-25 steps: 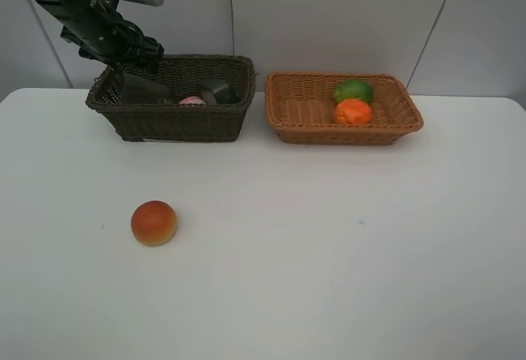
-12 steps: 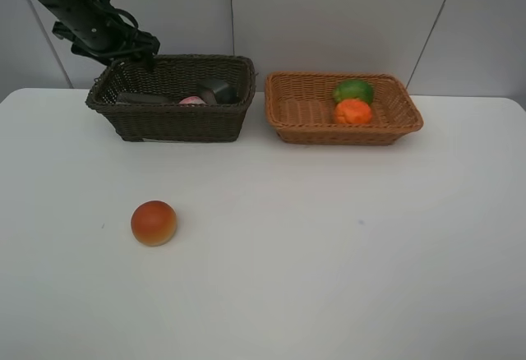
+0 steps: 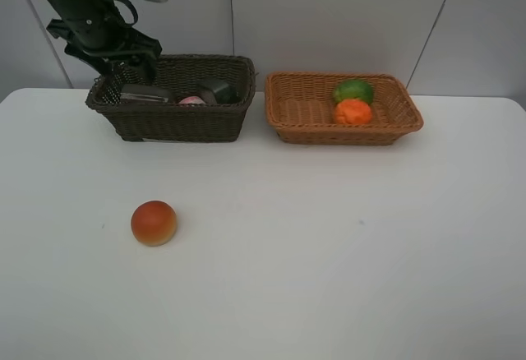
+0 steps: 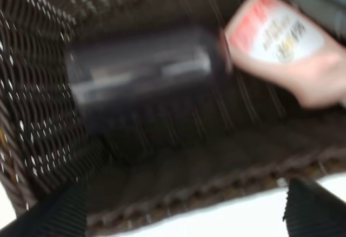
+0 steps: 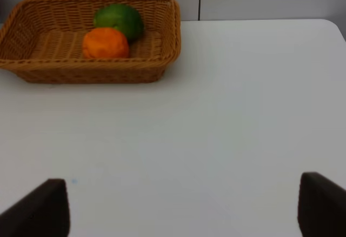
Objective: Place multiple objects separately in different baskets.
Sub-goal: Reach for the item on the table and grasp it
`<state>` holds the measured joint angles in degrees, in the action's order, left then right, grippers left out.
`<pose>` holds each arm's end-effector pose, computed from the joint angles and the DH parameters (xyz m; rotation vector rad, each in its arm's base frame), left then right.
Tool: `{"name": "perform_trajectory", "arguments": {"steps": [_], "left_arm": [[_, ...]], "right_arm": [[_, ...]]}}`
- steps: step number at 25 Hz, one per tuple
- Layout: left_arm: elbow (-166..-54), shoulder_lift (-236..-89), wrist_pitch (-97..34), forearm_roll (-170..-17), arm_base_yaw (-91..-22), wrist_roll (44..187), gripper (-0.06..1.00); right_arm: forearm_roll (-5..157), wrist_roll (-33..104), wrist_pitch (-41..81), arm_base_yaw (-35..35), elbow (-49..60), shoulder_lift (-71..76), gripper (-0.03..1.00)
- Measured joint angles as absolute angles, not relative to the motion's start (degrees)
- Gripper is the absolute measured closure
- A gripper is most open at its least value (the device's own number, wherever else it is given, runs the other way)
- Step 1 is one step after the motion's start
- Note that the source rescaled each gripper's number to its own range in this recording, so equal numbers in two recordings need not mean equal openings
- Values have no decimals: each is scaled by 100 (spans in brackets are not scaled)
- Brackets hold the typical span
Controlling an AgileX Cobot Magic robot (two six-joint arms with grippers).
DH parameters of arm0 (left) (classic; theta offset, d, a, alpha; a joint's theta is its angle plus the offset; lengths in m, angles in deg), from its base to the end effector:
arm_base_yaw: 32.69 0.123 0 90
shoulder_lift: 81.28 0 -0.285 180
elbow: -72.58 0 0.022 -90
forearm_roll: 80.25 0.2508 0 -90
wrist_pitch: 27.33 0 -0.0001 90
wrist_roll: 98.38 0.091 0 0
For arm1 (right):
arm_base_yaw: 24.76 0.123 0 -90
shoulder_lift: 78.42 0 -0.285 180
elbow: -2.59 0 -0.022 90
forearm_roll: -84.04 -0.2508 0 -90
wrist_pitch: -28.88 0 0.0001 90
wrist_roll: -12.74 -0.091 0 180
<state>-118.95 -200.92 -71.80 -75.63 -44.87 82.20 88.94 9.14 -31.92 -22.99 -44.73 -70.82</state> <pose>0.4195 -0.0853 0.2330 0.3532 2.6351 0.0278 -0.0079 -0.0070 0.2835 0.0374 2.0167 -0.0423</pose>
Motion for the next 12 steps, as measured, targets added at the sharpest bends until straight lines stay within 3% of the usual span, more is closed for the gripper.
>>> {"name": "perform_trajectory", "arguments": {"steps": [12], "left_arm": [[-11835,-19101,-8363,-7178,-5506,8226,-1]], "right_arm": [[8894,914,-3192,-2299,-4473,-7082,3]]}}
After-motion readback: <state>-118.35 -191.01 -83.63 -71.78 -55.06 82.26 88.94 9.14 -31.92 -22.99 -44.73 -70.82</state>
